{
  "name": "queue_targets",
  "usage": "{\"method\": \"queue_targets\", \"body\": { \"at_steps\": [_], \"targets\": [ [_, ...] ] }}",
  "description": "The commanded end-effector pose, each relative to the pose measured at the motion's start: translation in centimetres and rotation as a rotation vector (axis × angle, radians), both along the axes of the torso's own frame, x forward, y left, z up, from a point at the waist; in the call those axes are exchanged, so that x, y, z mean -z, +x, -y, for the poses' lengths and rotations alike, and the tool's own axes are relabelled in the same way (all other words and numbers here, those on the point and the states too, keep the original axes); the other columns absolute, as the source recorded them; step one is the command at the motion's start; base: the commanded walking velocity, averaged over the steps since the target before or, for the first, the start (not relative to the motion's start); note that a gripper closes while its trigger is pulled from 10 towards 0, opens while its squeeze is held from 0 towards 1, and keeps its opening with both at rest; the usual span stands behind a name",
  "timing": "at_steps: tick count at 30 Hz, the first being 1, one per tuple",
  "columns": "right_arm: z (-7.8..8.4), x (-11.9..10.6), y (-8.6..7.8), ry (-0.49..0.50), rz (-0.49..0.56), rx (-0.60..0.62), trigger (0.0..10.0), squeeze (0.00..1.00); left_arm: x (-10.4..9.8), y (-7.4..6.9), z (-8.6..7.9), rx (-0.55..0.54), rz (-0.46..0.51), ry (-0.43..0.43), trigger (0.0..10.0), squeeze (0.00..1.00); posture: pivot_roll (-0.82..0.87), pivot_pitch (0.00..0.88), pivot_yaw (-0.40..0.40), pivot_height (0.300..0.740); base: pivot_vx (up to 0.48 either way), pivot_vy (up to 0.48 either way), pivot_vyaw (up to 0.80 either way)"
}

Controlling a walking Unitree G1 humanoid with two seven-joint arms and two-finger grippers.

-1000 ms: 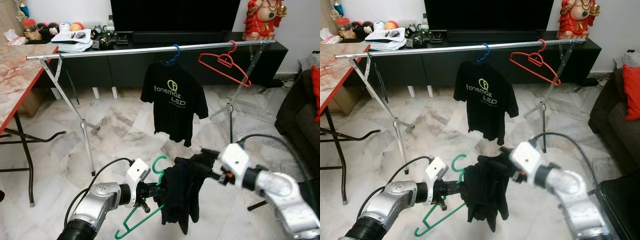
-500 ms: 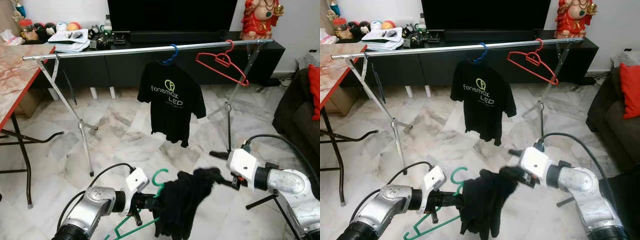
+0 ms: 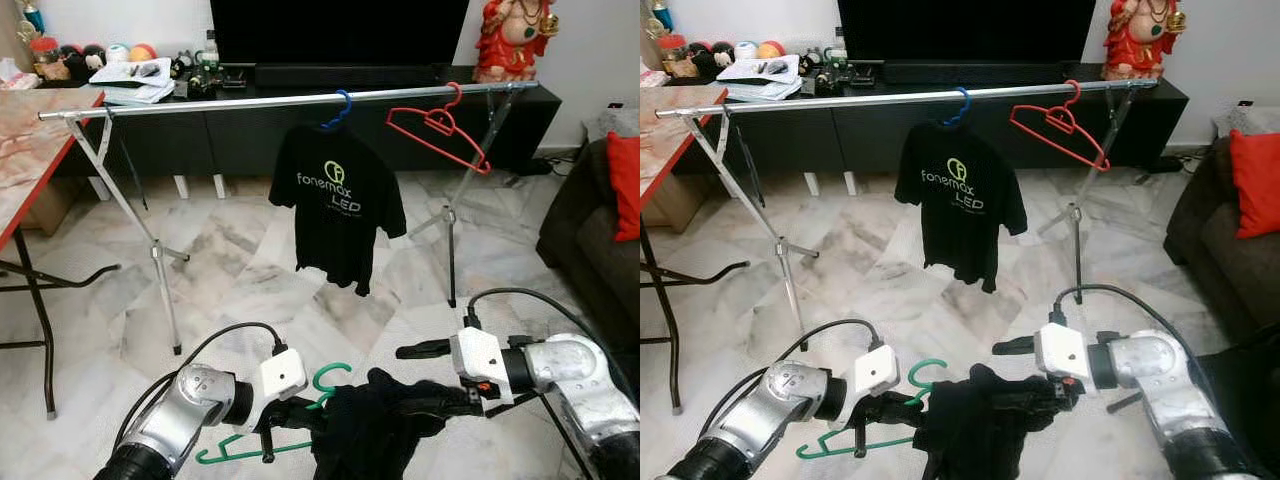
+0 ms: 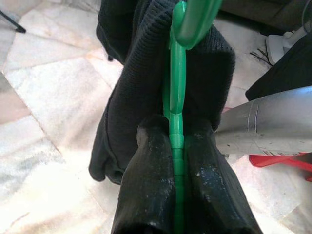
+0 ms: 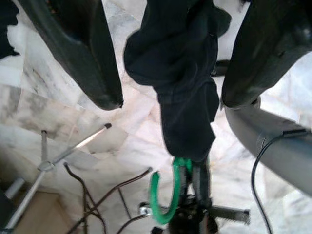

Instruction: Hang hanger

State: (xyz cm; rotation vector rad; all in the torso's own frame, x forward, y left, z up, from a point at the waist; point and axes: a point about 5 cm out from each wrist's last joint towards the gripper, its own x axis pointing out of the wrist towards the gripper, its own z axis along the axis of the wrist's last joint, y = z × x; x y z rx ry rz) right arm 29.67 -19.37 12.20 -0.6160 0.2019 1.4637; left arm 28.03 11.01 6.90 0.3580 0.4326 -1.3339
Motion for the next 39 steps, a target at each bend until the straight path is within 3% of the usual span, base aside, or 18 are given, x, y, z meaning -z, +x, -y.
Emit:
{"method": "queue_targets", "body": {
  "at_steps": [1, 15, 24, 32, 39],
  "targets": [
    [-0.3, 0.7, 0.0, -0.044, 0.014, -0.035, 10.0, 0.0, -1.0, 0.4, 0.4, 0.039, 0.046, -0.011, 10.0, 0.0, -0.03, 0.069, -0.039, 0.74, 0.0, 0.0, 0.0],
    [-2.0, 2.5, 0.3, -0.11, 0.077, -0.095, 10.0, 0.0, -1.9, 0.5, 1.7, 0.077, 0.081, -0.032, 10.0, 0.0, -0.02, 0.044, -0.045, 0.74, 0.0, 0.0, 0.0],
    [-2.9, 3.2, 0.8, -0.119, 0.144, -0.039, 10.0, 0.0, -2.1, 0.3, 2.5, 0.124, 0.094, -0.025, 10.0, 0.0, -0.02, 0.042, -0.048, 0.74, 0.0, 0.0, 0.0],
    [-2.5, 4.9, 0.6, -0.23, 0.095, -0.026, 10.0, 0.0, -2.2, 0.2, 2.5, 0.134, 0.096, -0.015, 10.0, 0.0, -0.01, 0.054, -0.051, 0.74, 0.0, 0.0, 0.0],
    [-2.3, 5.5, 0.5, -0.23, 0.063, 0.008, 10.0, 0.0, -2.3, 0.3, 2.5, 0.128, 0.098, -0.015, 10.0, 0.0, 0.0, 0.061, -0.049, 0.74, 0.0, 0.0, 0.0]
  ]
}}
